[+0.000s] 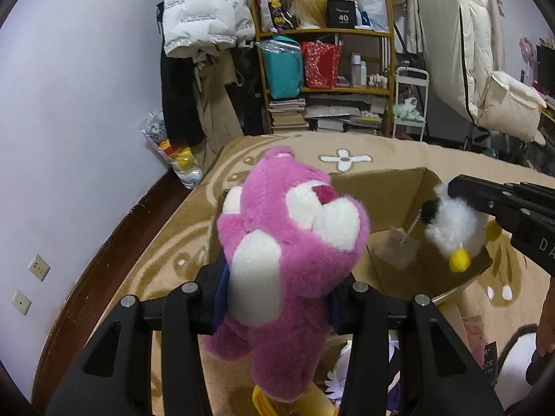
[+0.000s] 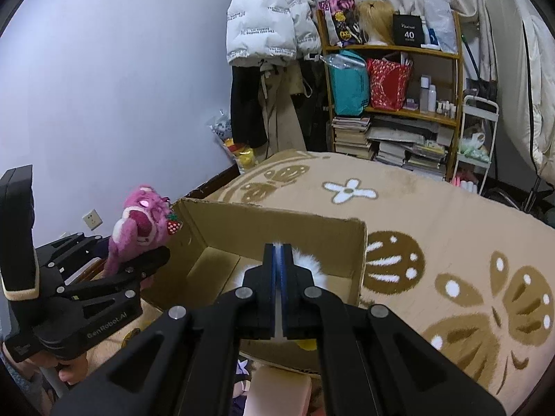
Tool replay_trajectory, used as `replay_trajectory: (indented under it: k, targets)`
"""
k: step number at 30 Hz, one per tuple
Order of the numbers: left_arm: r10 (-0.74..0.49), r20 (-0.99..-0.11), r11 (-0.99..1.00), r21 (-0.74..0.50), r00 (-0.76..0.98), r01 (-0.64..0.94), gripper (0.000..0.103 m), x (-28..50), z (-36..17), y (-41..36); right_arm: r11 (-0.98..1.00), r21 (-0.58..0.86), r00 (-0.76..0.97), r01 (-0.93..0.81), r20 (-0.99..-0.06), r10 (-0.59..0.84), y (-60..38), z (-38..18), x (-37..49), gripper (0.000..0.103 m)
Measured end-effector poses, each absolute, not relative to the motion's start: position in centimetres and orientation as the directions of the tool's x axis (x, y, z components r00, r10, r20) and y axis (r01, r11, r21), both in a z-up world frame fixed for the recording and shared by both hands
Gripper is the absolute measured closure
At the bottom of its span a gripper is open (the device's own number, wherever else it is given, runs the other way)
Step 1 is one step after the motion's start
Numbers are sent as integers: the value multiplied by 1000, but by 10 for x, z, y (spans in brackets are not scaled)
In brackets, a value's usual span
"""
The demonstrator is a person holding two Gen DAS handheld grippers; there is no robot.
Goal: Organize soft objects
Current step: 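Lift the pink bear with the left tool while the right tool lifts the white keychain plush, then release the pink bear into the box while the right tool drops the keychain plush in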
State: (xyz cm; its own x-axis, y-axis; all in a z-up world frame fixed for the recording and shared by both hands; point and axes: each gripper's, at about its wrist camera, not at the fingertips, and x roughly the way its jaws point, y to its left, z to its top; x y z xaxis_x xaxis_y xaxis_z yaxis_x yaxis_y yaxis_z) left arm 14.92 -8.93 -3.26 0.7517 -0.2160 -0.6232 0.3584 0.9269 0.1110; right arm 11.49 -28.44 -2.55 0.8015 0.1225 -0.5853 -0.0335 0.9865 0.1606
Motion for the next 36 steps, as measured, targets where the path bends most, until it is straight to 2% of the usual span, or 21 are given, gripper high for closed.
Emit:
replay_trajectory:
  k: [6,11,13,14,15,17,22,23,24,26,29,33,36]
  targets:
    - [-215,-631,913,142,745,383,60,156,-37,-102,984,174,803,-21,-583,120,-288,-28,116,100]
    - [-228,-644,913,119,731,390,57,166,-36,-108,983,182,796,-20,-592,126,-288,-30,118,99]
    - [-224,-664,913,113,713,392,46,170,-41,-108,980,196,789,-21,-599,137,-289,-31,119,99]
    - [-227,-677,913,102,700,395,34,172,-44,-107,978,209,785,-21,-602,146,-290,-32,120,98]
    - [-223,-685,915,99,694,392,30,173,-46,-107,976,217,784,-20,-602,150,-291,-33,120,98]
    - [-214,-681,917,106,700,384,29,172,-46,-107,974,226,782,-17,-604,154,-292,-33,120,98]
    - [-181,-676,915,151,715,374,14,166,-45,-108,971,237,784,-6,-602,152,-296,-29,117,94]
    - [-176,-675,916,153,717,370,11,165,-44,-106,972,234,785,0,-603,145,-297,-28,115,86]
    - [-174,-673,918,154,719,366,10,163,-43,-105,972,233,784,8,-605,138,-297,-26,113,68]
    - [-163,-669,921,161,726,355,10,160,-40,-101,972,232,782,21,-610,129,-297,-21,109,42]
    - [-147,-667,925,169,730,341,9,154,-34,-96,977,212,784,30,-611,109,-294,-12,98,37]
    - [-139,-662,932,165,736,324,6,143,-24,-88,977,211,790,40,-605,99,-293,-4,86,12]
    - [-117,-659,936,176,743,304,5,134,-19,-82,976,210,784,50,-614,92,-290,-2,76,9]
